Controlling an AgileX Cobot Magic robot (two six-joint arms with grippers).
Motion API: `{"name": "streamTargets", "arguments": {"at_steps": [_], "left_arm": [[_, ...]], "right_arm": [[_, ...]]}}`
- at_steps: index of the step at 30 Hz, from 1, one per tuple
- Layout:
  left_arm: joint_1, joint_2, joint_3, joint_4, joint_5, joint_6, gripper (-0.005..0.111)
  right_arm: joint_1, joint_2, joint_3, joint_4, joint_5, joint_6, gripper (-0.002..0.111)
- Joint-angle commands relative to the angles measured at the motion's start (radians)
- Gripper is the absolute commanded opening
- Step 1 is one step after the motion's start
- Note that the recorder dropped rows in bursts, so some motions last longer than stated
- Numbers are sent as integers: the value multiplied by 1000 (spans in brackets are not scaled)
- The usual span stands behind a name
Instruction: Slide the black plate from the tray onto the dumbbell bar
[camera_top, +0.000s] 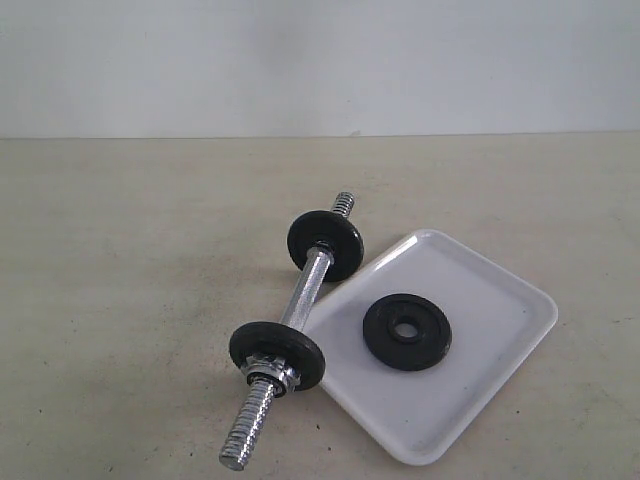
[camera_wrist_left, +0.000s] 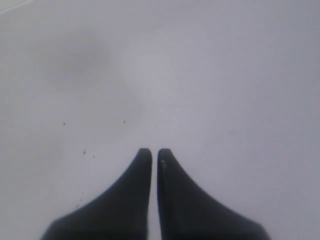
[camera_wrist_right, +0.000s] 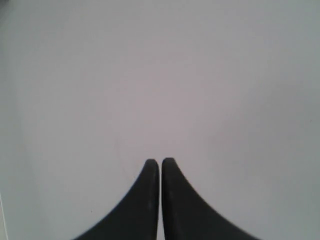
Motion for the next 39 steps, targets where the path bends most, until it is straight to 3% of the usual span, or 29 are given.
{"name": "streamTargets", "arguments": {"at_steps": [1,11,21,25,27,28,29,31,32,34,38,39], "left_arm": [[-6,-2,-2,-8,-34,-10,4],[-6,-2,-2,-8,-34,-10,4],[-6,-2,-2,-6,-34,-10,4],[-6,-2,-2,-7,-30,-10,4],[-6,-2,-2,13,-75,-10,4],[-6,-2,-24,144,-114,-10,4],[-6,-2,-44,233,-121,-10,4],[-6,-2,-189,728,13,-44,4],[-6,-2,-263,968,125,-148,4],[-6,11,-401,1404,213,-430,4],[-6,161,-619,2124,151,-1048,4],[-4,211,-654,2141,135,-1157,4]], "right_arm": [[1,-2,-7,2,-7,0,0],[1,-2,-7,5,-14,0,0],[1,-2,-9,-96,-186,-16,0],[1,-2,-11,-134,-169,-36,0],[1,-2,-63,-170,-55,-41,0],[1,-2,-144,-272,140,-41,0],[1,-2,-192,-336,211,-41,0],[1,1,-348,-607,389,-11,0],[1,18,-404,-655,428,5,0],[1,59,-495,-697,464,34,0],[1,152,-586,-928,544,208,0],[1,176,-588,-1008,547,297,0]]}}
